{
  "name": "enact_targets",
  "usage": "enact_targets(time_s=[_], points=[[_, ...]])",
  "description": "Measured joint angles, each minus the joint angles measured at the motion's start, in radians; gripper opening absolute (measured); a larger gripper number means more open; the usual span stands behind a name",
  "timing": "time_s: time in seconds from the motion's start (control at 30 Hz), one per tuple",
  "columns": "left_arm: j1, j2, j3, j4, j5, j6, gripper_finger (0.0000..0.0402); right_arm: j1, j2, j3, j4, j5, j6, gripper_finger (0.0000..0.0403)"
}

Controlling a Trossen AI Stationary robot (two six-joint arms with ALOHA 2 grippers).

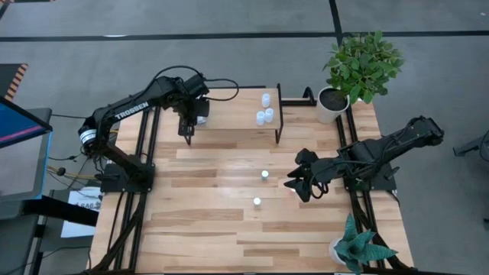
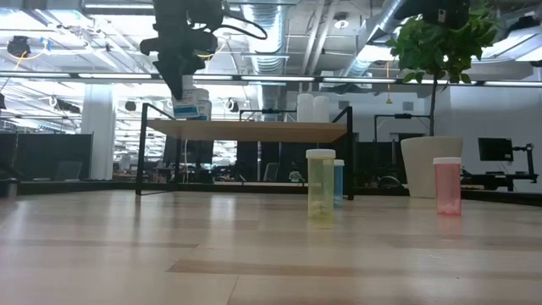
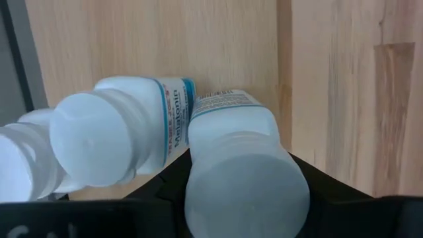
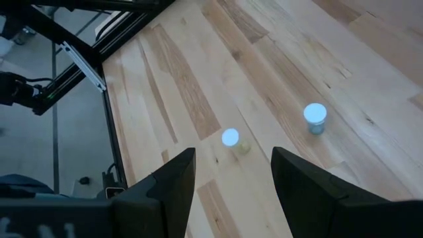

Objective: Pick and place medicine bottles onto shelf by color
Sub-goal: Put the white medicine bottle on the shelf aligned with the other white medicine bottles

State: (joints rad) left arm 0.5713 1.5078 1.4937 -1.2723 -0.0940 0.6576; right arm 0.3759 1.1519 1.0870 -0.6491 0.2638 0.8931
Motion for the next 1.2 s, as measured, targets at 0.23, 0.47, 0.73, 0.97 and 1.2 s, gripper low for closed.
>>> enact_targets(time_s=[0.23, 0.47, 0.73, 0.97, 1.2], points=[[0.000, 0.000, 0.000, 0.016, -0.043, -0.009, 0.0172, 0.000, 0.000, 0.000, 0.000, 0.000, 0.000, 0.0218], [0.000, 0.000, 0.000, 0.016, -0.044, -0.012, 0.0205, 0.000, 0.000, 0.000, 0.000, 0.000, -0.001, 0.0218], [0.000, 0.000, 0.000, 0.016, -0.095, -0.012, 0.0210, 0.000, 0.000, 0.000, 0.000, 0.000, -0.001, 0.0218], [0.000, 0.000, 0.000, 0.006, -0.115, -0.031, 0.0209, 0.000, 0.000, 0.000, 0.000, 0.000, -0.002, 0.0218], [-0.001, 0.000, 0.000, 0.006, -0.134, -0.059, 0.0209, 0.000, 0.000, 0.000, 0.000, 0.000, -0.002, 0.0218]])
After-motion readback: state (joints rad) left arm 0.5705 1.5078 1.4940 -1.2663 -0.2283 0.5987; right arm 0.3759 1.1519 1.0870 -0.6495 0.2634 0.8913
